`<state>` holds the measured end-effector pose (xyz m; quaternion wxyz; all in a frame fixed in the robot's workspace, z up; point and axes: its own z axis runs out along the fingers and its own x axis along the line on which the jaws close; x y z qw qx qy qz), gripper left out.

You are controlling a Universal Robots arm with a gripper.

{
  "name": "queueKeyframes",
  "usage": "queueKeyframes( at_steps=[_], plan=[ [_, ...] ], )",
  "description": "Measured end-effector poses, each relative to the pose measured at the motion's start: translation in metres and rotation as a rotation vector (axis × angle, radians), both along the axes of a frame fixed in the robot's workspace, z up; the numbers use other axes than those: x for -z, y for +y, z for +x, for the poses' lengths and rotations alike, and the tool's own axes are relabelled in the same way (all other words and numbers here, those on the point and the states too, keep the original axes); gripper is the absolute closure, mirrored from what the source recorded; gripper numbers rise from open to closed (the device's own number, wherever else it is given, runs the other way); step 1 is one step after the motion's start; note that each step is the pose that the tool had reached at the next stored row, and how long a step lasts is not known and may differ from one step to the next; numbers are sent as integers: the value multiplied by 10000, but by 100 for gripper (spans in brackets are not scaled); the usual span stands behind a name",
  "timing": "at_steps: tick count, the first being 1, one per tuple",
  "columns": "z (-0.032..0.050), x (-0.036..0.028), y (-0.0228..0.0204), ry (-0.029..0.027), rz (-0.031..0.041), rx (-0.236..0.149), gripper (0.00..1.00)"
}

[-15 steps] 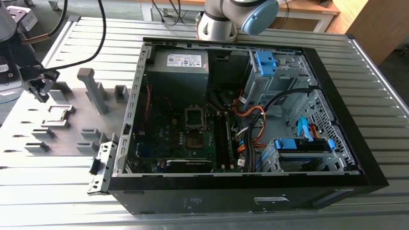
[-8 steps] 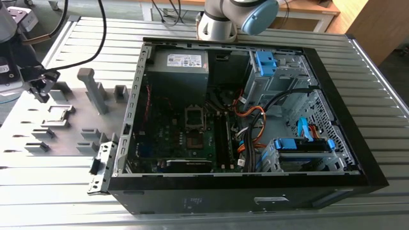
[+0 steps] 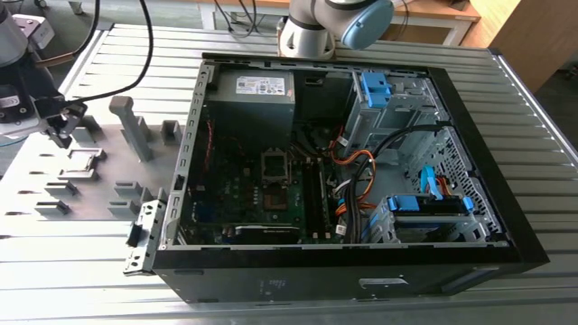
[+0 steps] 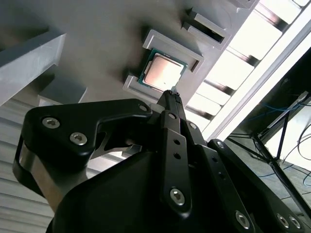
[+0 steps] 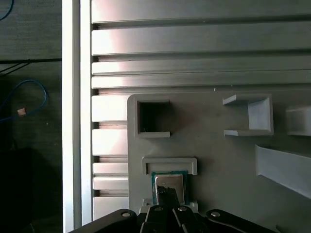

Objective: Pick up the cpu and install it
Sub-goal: 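Pick up the cpu and move it towards the insertion slot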

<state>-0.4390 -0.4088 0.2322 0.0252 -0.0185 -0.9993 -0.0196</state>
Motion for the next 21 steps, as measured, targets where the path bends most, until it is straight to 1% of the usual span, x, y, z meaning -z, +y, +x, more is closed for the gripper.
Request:
queueKeyframes(
  at_steps=[2,9,15,18,21],
  plan=[
    [0,25,0,0,0,-15,89],
    [4,142,1,-1,-7,-45,89],
    [38,193,1,0,-58,-164,89],
    [41,226,-1,3,-126,-228,89],
    [40,227,0,6,-139,-235,89]
  ],
)
